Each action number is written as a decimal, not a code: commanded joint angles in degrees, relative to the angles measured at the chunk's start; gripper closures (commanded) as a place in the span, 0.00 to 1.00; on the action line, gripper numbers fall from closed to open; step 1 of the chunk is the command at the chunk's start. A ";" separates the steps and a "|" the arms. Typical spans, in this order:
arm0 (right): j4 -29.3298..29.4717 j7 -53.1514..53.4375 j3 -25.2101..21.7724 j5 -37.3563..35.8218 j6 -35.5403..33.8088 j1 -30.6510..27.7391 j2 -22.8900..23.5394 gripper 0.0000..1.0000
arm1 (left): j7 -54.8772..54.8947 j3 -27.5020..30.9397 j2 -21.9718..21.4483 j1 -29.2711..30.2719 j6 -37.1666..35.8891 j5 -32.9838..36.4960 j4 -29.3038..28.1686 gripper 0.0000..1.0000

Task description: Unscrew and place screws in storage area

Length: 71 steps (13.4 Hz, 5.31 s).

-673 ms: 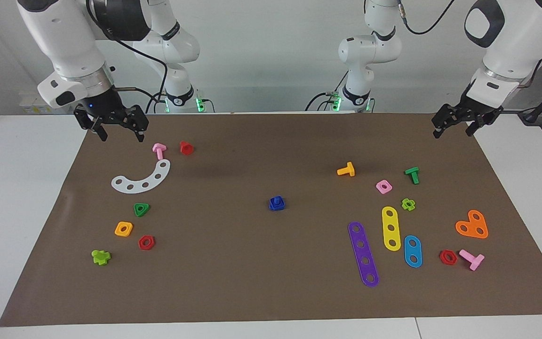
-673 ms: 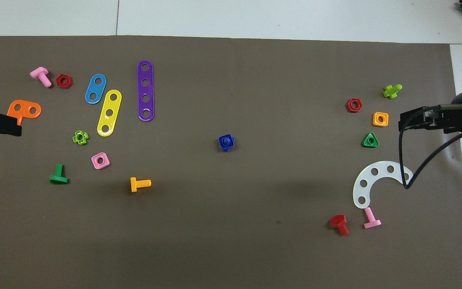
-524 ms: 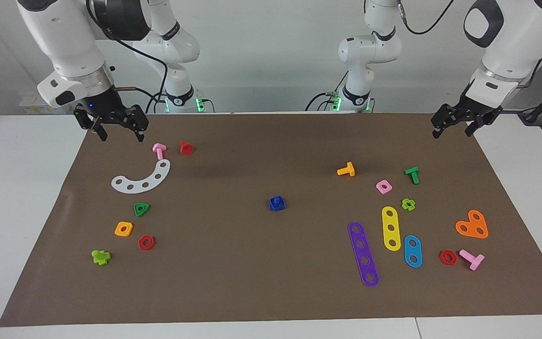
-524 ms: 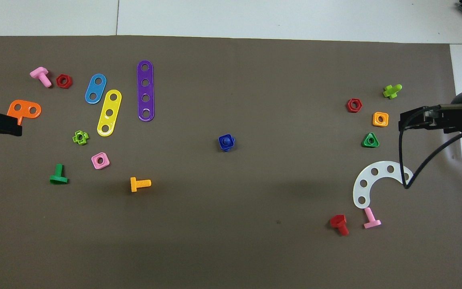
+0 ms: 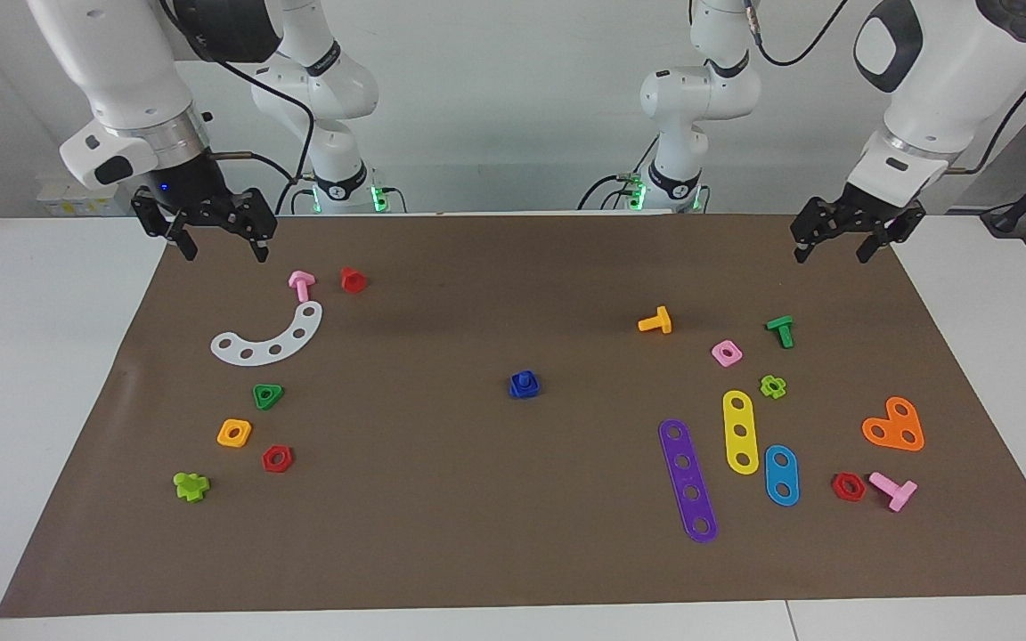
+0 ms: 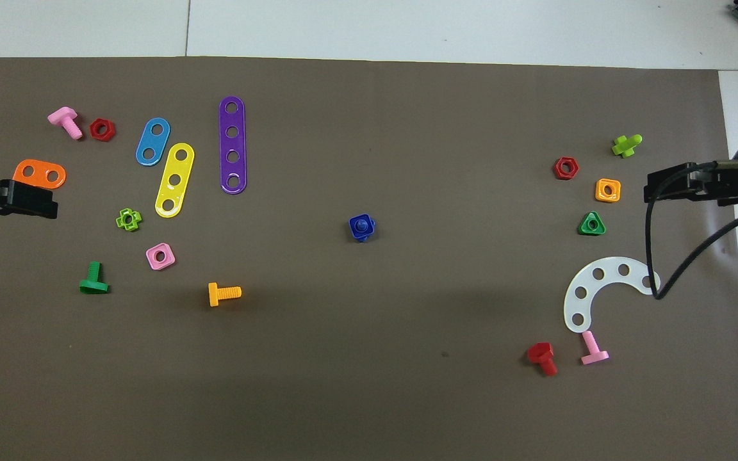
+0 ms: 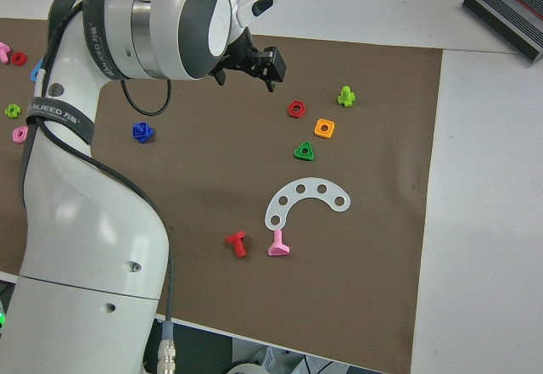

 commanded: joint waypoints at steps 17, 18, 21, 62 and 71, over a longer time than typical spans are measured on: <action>-1.90 -1.08 0.42 0.87 -1.68 -1.75 -1.07 0.00 | -47.53 1.24 31.32 -31.90 32.70 -3.76 8.51 0.11; -1.81 -0.64 0.51 0.78 -1.77 -1.66 -1.34 0.00 | -47.53 1.24 31.32 -31.90 34.28 -3.32 6.85 0.12; -1.02 -0.11 0.51 0.95 -1.24 -1.83 -0.99 0.00 | -47.53 1.15 30.89 -32.96 37.27 -3.23 1.76 0.12; -7.09 25.70 0.86 0.43 30.56 23.55 15.52 0.05 | 1.87 1.41 17.26 -11.43 31.57 -5.78 -16.63 0.00; 3.55 34.34 0.95 -2.11 34.25 30.68 30.74 0.13 | 3.61 1.59 11.74 -1.07 19.72 -5.08 -13.73 0.00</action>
